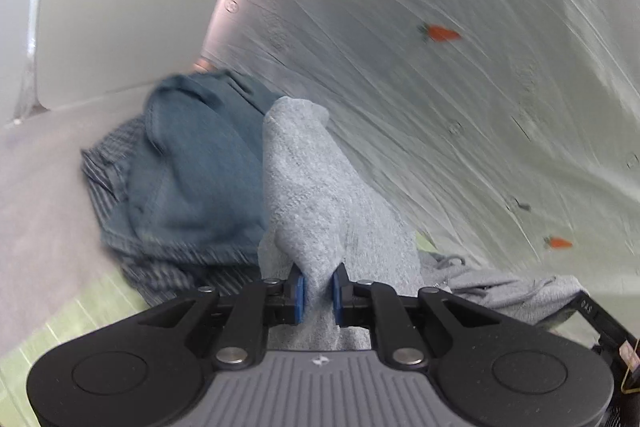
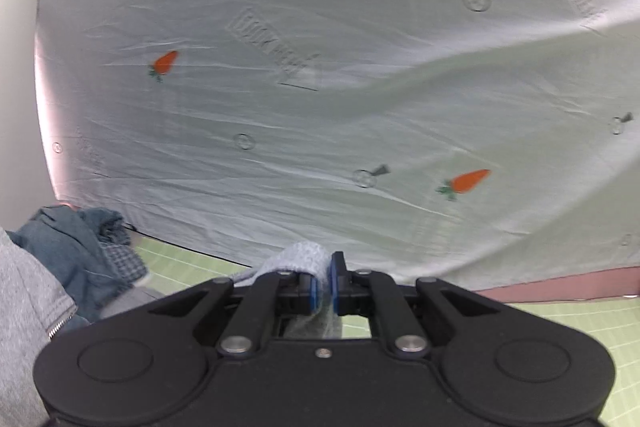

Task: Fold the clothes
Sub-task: 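Lift the grey hoodie off the pile with both tools and pull it away, then lay the grey hoodie flat on the mat and open both tools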

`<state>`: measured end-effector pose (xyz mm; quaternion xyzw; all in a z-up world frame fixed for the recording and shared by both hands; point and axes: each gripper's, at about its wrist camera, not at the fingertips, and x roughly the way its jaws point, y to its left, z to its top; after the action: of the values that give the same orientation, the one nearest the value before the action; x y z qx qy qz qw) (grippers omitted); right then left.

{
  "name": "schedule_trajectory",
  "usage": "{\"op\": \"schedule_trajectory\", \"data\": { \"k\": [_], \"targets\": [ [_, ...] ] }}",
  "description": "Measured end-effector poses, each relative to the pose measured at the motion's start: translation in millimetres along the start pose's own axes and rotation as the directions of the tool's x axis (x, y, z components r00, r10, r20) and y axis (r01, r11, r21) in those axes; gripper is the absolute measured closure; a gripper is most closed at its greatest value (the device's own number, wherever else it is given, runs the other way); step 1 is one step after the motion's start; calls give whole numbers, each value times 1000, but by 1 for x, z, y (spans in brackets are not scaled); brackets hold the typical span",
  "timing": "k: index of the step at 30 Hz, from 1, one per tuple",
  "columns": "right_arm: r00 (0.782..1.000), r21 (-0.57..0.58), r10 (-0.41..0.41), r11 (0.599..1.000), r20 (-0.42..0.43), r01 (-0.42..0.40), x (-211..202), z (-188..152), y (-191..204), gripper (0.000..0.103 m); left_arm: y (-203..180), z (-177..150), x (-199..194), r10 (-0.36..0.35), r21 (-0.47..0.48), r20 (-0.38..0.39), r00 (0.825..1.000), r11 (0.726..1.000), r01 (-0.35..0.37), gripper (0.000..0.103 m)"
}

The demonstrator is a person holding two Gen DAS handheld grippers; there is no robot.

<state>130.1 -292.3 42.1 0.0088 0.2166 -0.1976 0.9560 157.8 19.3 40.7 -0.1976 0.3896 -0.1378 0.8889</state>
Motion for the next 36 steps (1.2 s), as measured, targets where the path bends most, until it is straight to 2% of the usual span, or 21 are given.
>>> {"op": "schedule_trajectory", "data": {
  "k": [3,5,8,10,12,13,15,16,18,19,22,23,24,25,27,29,31,32,36],
  "targets": [
    [997,17,-77,997,18,77,-23,0,-61,96,-34,-40,-3,-84,-1,-85,993,996,84,89],
    [991,22,-127,992,49,126,-41,3,-98,96,-62,-66,-7,-150,20,-133,980,988,154,89],
    [974,44,-190,982,122,186,-68,21,-145,96,-104,-94,-15,-227,89,-164,960,966,244,89],
    [962,66,-216,976,170,207,-87,32,-168,96,-127,-108,-18,-247,129,-178,952,954,272,88],
    [960,84,-212,976,182,200,-99,35,-189,96,-140,-123,-14,-222,164,-212,952,952,259,85],
    [964,88,-212,976,158,201,-100,31,-197,95,-145,-132,-11,-201,178,-233,952,953,244,83],
    [972,91,-217,974,88,209,-97,16,-212,93,-146,-148,-3,-129,191,-298,946,963,191,79],
    [975,74,-223,973,26,220,-93,2,-218,90,-145,-155,-2,-97,193,-312,945,968,163,81],
    [962,52,-245,966,-116,253,-86,-37,-225,69,-133,-161,-6,-35,211,-309,950,972,105,79],
    [954,62,-247,963,-170,261,-86,-56,-228,64,-127,-161,-8,-14,213,-308,951,973,83,75],
    [931,186,-213,943,-297,275,-100,-112,-239,48,-112,-158,-11,32,202,-298,954,979,30,61],
    [924,221,-201,934,-326,281,-106,-127,-242,38,-108,-156,-11,42,201,-293,955,979,19,58],
    [918,243,-198,926,-343,290,-111,-138,-244,28,-104,-154,-13,50,203,-287,957,979,10,52],
    [913,256,-200,919,-356,301,-117,-149,-246,25,-102,-152,-12,56,208,-282,958,978,4,43],
    [900,269,-202,909,-386,319,-126,-164,-248,19,-100,-148,-12,66,223,-267,961,975,-5,36],
    [891,282,-197,901,-409,329,-132,-174,-251,16,-100,-144,-12,68,241,-244,967,971,-7,34],
    [885,290,-201,894,-420,341,-135,-178,-255,12,-103,-142,-10,72,257,-215,974,966,-15,26],
    [882,293,-210,889,-422,352,-136,-178,-257,11,-106,-141,-9,69,269,-207,976,963,-11,25],
    [884,316,-229,873,-408,372,-137,-173,-269,6,-120,-138,5,57,315,-199,978,949,9,17]
  ]
}}
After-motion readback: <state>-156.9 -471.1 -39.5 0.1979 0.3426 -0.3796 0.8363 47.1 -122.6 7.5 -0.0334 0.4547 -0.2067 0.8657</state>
